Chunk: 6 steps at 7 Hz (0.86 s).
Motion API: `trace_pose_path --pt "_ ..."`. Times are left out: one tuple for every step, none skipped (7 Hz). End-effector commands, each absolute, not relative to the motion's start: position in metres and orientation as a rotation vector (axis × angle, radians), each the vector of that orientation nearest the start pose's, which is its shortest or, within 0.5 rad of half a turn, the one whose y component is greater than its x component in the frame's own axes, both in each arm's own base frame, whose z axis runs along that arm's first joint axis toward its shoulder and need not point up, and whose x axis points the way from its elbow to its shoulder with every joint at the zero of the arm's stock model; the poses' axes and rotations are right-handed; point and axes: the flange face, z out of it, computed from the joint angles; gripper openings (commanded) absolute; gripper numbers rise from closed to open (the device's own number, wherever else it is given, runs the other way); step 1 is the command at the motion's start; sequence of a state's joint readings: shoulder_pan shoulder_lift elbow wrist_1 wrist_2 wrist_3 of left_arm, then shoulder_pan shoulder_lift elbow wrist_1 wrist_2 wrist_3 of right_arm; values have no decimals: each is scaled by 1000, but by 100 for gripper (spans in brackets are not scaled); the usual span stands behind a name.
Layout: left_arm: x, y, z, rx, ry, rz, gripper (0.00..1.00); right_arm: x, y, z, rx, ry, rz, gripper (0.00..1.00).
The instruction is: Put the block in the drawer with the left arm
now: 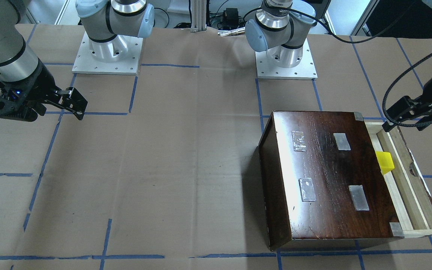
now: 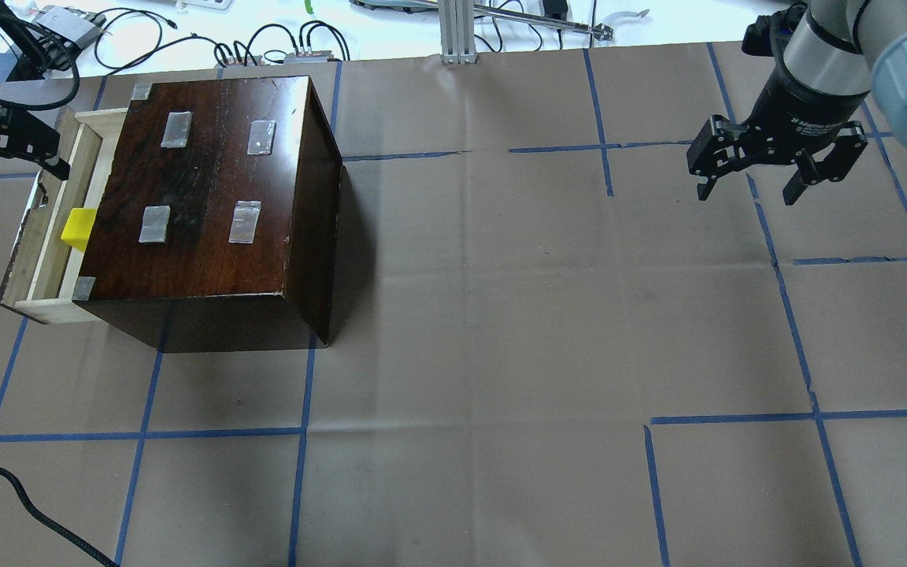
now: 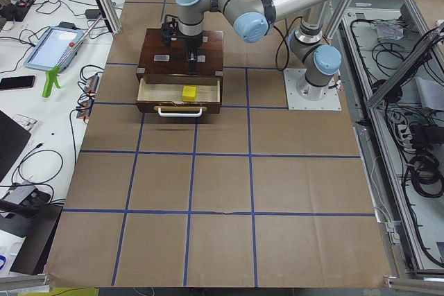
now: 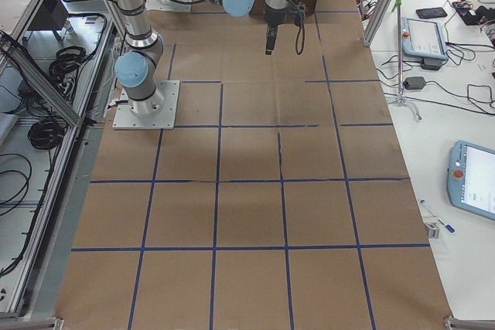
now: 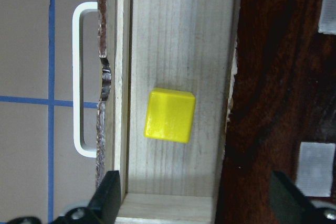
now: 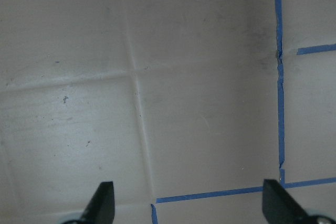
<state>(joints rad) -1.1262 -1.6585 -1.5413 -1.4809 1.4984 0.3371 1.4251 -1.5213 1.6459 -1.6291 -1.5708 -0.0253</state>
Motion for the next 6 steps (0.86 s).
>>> trace_pose_path --pt "23 -537 483 -262 3190 -95 99 59 -518 432 187 3129 103 100" --pt "-12 -536 482 -268 3195 -77 99 59 -517 432 187 3129 103 100" --pt "-46 -533 481 -259 3197 -65 99 59 -517 432 187 3129 103 100" --pt "-78 -526 478 -217 3195 -49 99 59 -517 432 187 3129 103 100" --pt "-99 -518 475 -188 3145 -36 99 59 -517 432 190 3129 103 100" --pt "-111 -516 476 -174 3135 -43 99 59 -517 433 190 3129 101 100"
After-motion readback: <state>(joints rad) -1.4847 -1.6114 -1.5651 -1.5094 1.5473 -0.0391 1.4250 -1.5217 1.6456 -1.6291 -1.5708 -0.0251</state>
